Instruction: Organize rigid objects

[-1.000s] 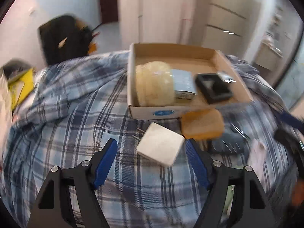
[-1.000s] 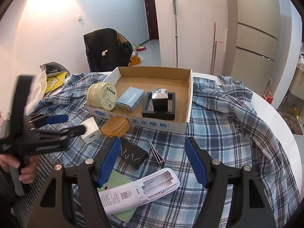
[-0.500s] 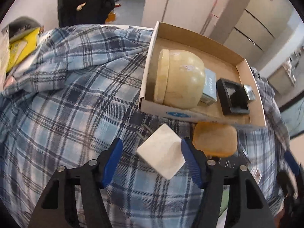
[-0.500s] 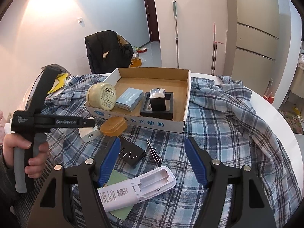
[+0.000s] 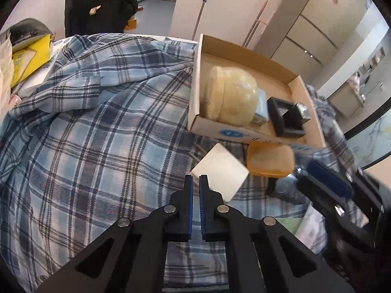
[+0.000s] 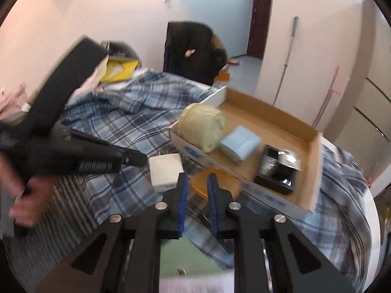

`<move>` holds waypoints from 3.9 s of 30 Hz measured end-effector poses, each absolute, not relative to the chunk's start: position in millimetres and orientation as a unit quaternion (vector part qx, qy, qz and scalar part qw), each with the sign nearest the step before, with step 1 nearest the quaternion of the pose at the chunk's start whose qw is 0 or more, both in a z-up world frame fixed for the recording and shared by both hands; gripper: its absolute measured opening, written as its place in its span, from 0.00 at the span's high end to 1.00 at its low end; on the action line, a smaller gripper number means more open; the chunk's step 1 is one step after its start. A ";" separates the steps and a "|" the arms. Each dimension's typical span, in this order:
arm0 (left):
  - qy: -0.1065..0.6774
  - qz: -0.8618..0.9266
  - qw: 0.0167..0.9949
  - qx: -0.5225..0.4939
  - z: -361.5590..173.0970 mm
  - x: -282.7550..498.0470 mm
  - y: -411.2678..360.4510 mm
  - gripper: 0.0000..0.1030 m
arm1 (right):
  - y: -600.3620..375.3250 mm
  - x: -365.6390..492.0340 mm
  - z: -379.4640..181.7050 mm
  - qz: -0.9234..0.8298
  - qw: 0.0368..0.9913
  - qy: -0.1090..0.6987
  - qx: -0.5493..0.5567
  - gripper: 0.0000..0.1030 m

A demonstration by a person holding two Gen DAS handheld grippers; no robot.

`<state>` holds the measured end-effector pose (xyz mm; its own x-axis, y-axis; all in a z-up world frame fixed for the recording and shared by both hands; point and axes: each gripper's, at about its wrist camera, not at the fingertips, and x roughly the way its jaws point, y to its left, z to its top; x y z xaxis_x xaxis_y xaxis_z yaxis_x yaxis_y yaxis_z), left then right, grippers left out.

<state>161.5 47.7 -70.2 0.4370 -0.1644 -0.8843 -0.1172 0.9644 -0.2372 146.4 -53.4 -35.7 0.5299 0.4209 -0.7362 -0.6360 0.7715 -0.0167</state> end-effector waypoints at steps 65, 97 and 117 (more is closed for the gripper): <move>0.537 -0.148 0.829 0.049 -89.9 196.4 -0.9 0.54 | -146.4 163.5 -51.5 0.243 0.864 0.440 0.006 0.91; 0.356 -0.132 0.923 0.071 -11.6 134.3 24.3 0.54 | -108.7 162.3 -75.5 0.313 0.825 0.464 -0.082 0.58; 0.318 -0.131 0.939 0.022 0.6 115.5 34.4 0.54 | -94.0 146.9 -87.8 0.272 0.830 0.468 -0.132 0.58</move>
<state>115.5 34.4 0.6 0.7631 -0.2311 -0.6035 0.2594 0.9649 -0.0414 146.9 -94.0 -87.8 0.4143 0.3281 -0.8489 -0.5752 0.8172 0.0352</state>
